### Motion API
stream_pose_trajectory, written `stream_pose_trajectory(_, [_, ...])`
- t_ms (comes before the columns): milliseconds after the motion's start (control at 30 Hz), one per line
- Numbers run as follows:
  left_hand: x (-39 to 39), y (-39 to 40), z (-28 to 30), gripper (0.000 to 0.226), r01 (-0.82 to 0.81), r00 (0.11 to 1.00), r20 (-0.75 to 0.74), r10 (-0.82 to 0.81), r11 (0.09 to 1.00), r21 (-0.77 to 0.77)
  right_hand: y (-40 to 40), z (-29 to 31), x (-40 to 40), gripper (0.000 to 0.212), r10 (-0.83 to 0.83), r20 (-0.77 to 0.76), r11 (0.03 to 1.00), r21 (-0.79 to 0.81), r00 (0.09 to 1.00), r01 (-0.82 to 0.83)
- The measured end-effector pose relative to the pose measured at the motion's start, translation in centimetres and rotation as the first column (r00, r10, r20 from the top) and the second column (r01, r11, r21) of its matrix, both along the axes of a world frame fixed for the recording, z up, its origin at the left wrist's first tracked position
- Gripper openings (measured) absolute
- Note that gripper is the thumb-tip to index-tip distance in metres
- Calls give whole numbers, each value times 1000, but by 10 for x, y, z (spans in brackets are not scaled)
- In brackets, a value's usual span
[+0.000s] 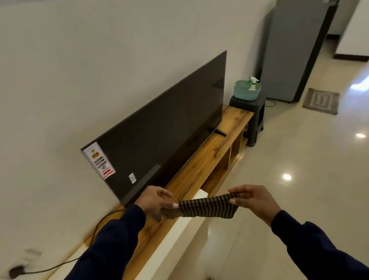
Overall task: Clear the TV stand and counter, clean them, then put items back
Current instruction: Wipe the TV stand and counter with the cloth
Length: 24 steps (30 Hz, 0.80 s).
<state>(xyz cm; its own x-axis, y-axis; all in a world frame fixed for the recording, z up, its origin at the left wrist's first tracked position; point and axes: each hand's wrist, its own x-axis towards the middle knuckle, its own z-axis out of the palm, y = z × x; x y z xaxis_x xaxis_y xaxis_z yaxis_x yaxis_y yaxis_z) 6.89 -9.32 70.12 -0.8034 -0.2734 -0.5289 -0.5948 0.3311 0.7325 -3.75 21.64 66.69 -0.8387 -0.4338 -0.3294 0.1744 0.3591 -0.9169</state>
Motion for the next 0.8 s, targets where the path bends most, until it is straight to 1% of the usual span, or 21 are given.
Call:
stream_pose_trajectory(67, [-37,16,1,43,134,991,2,-135,983,-123,12,4,-28,25,3,-67,996,86,998,2])
stream_pose_trajectory(133, [-78,29,-4,37,237,971,29,-237,941,-243,22,5,-60,23,19,-160,981,192,987,12])
stream_pose_trajectory(200, [-123,40,-9,30,313,948,53,-315,883,-350,31,5,-96,19,50,-255,961,277,966,23])
stream_pose_trajectory(300, [-189,54,-10,23,379,916,53,-399,810,-448,45,5,-154,13,91,-370,927,370,924,57])
stream_pose_trajectory(433, [-274,70,-3,21,432,881,49,-471,758,-489,62,12,-235,12,160,-400,879,473,902,54])
stream_pose_trajectory(533, [-346,83,7,21,462,852,33,-523,720,-517,76,18,-304,11,130,-423,874,475,897,98])
stream_pose_trajectory(633, [-404,94,17,19,466,837,22,-547,691,-552,86,23,-362,12,111,-477,869,472,872,147])
stream_pose_trajectory(667, [-431,98,18,18,457,839,13,-544,692,-559,92,24,-388,13,111,-482,871,468,869,149])
stream_pose_trajectory(733, [-469,101,21,15,436,848,-24,-530,721,-539,101,26,-426,15,113,-465,883,453,878,126])
stream_pose_trajectory(800, [-507,107,25,12,411,858,-83,-507,774,-481,116,24,-469,16,60,-416,923,369,907,108])
